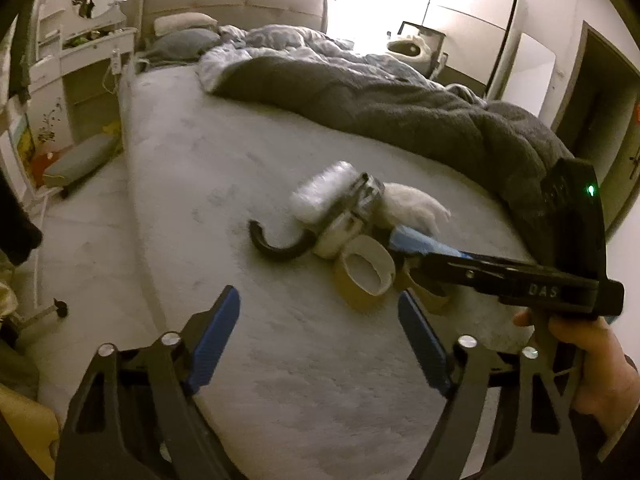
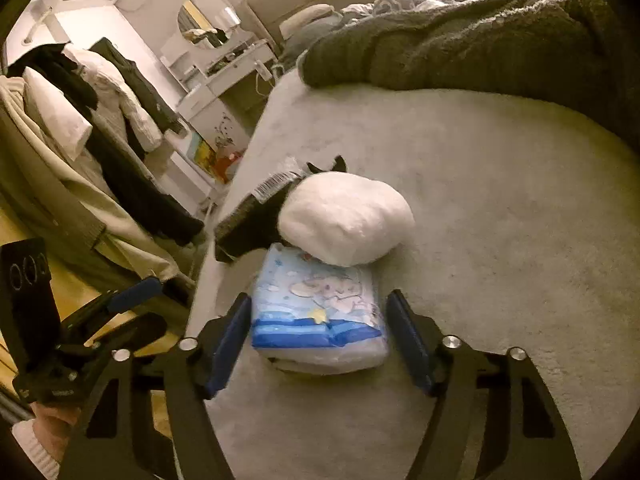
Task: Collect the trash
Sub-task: 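Grasp blue-and-white diaper pack with right tool while left tool grasps tan tape roll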
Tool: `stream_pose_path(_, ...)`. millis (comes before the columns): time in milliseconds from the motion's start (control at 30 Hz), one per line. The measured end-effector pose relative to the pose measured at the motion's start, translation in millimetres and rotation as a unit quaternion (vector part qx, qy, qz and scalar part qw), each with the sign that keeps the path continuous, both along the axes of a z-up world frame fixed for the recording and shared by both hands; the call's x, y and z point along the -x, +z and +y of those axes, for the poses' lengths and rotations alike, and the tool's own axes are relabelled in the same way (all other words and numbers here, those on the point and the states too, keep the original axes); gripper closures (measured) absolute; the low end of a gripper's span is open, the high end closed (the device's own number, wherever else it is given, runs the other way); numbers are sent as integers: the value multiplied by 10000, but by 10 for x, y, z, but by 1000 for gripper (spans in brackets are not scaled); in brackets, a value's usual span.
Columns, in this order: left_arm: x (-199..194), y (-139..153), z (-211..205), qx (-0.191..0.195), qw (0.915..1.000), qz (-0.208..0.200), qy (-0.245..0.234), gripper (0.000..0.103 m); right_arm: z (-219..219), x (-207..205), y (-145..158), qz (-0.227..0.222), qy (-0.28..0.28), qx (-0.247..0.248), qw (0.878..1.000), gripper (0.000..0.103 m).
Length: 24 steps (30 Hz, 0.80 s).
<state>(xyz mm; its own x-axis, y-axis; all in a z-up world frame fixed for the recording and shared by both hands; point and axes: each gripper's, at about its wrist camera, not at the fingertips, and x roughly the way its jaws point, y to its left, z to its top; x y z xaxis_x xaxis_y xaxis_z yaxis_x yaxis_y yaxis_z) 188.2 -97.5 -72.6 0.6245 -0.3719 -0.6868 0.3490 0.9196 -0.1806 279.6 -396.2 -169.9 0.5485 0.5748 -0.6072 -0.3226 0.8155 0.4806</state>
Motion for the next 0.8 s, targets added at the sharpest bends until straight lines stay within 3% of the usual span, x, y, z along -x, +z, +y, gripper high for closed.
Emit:
stream_pose_path(667,-181,-239,-469,-220,9997,-6,-42,37,-378,140,58,51,120,-280,9995,47)
stream_pose_path(800,-260,-277,-513,-263,9996,62,88,50,-475,167,63,44,155,-397,9991,48)
